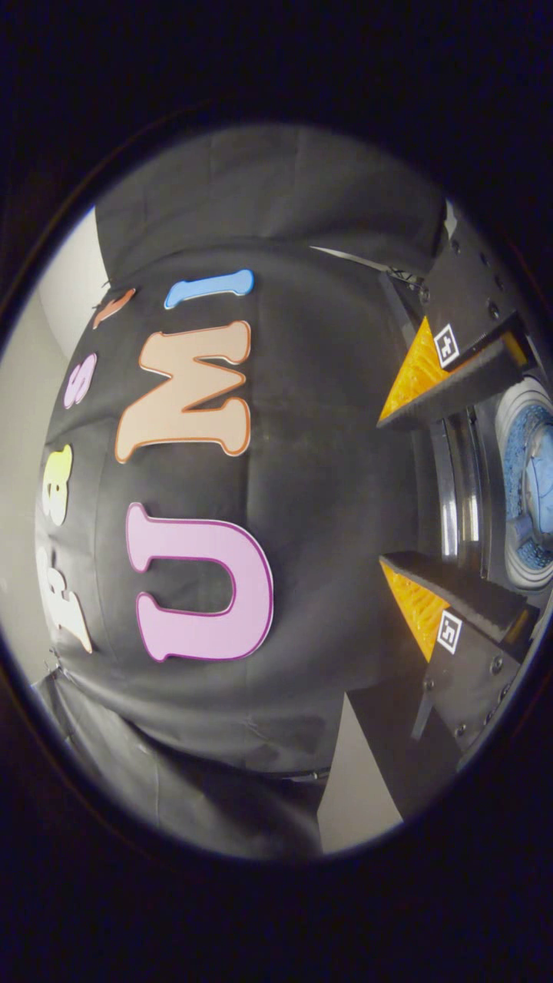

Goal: Put the clothes into the washing machine and then close the washing machine lid.

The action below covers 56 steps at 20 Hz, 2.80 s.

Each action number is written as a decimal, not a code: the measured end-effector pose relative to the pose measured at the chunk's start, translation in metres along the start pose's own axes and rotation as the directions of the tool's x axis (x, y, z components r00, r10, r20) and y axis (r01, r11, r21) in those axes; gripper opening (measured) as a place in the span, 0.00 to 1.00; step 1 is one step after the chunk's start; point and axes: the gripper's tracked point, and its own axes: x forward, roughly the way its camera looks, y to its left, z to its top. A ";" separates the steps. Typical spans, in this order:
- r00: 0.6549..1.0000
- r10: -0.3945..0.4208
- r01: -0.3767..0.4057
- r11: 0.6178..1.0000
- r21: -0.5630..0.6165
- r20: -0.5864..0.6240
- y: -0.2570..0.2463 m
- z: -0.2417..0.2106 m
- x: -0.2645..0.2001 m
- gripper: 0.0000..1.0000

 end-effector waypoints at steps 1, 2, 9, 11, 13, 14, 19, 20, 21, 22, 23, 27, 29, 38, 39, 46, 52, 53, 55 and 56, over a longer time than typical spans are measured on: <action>1.000 0.004 -0.004 1.000 0.000 -0.006 0.000 -0.002 -0.002 0.99; 1.000 0.007 -0.007 1.000 0.001 -0.013 -0.001 -0.003 -0.006 0.99; 0.992 0.048 -0.047 0.999 0.014 -0.119 -0.017 -0.057 -0.045 0.99; 0.991 0.037 -0.032 0.999 0.038 -0.128 -0.032 -0.069 -0.054 0.99; 0.989 0.027 -0.015 0.997 0.080 -0.146 -0.044 -0.078 -0.061 0.98; 0.987 0.028 -0.011 0.994 0.109 -0.156 -0.049 -0.079 -0.064 0.98; 0.987 0.043 -0.021 0.990 0.141 -0.153 -0.062 -0.068 -0.083 0.98; 0.988 0.037 -0.018 0.992 0.126 -0.148 -0.065 -0.065 -0.086 0.98; 0.988 0.034 -0.017 0.993 0.113 -0.150 -0.068 -0.066 -0.088 0.98; 0.987 0.030 -0.013 0.994 0.107 -0.155 -0.071 -0.066 -0.090 0.98; 0.987 0.025 -0.007 0.994 0.109 -0.161 -0.074 -0.067 -0.093 0.98; 0.982 0.030 -0.003 0.989 0.145 -0.184 -0.075 -0.070 -0.108 0.98; 0.983 0.046 -0.022 0.991 0.133 -0.177 -0.075 -0.066 -0.124 0.98; 0.985 0.129 -0.109 0.981 0.158 -0.118 -0.068 -0.048 -0.172 0.98; 0.985 0.129 -0.109 0.981 0.161 -0.115 -0.069 -0.049 -0.175 0.98; 0.984 0.163 -0.150 0.978 0.146 -0.079 -0.053 -0.047 -0.225 0.98; 0.978 0.201 -0.197 0.978 0.066 -0.062 -0.034 -0.046 -0.271 0.97; 0.973 0.219 -0.214 0.973 0.082 -0.068 -0.029 -0.050 -0.277 0.97; 0.973 0.225 -0.217 0.970 0.112 -0.059 -0.030 -0.052 -0.286 0.98; 0.975 0.217 -0.211 0.971 0.112 -0.050 -0.034 -0.050 -0.286 0.98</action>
